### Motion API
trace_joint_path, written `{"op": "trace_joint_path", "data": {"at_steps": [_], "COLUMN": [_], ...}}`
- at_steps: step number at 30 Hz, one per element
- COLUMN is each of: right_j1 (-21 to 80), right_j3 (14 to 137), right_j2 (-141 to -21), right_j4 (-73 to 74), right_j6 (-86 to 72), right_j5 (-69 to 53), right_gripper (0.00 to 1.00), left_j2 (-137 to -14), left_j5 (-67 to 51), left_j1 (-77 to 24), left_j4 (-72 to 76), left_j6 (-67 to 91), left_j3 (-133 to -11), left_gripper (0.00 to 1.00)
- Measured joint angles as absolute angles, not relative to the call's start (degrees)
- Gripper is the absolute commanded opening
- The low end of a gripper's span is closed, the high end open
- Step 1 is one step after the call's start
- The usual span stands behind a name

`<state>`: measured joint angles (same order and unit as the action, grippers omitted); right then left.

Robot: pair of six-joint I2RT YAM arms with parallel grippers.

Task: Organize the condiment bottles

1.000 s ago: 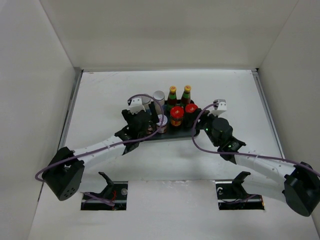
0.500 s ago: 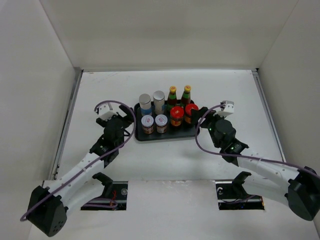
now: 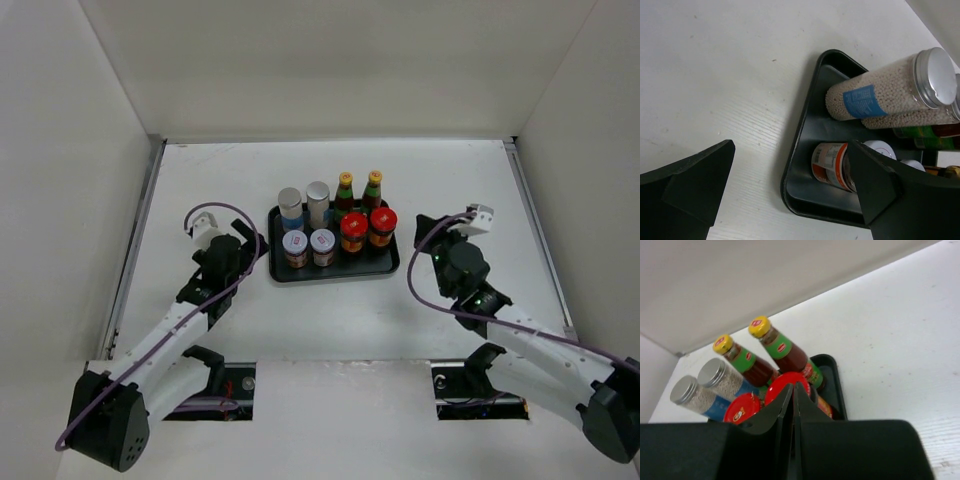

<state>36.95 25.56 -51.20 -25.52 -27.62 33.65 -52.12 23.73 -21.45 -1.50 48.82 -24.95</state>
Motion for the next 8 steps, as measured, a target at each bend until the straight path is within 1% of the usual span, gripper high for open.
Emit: {"op": "trace_joint_path", "data": {"at_steps": [5,8], "right_j1": [34.5,34.2], "right_j3": [26.5,27.3], "right_j2": [-47.8,-46.7], "right_j4": [-18.9,-14.2], "right_j6": [-29.7,-30.1], "right_j5": [36.7,38.2], "right_gripper": [0.27,0.32], "left_j2": [-50.2,-50.0], "left_j5": [21.2,19.8], "left_j1": [-21.8,-21.9], "left_j4": [-1.5,-1.5], "left_j6": [48.8,48.2], "left_j3": [-24.9,-24.9], "left_gripper": [1.0,1.0]}}
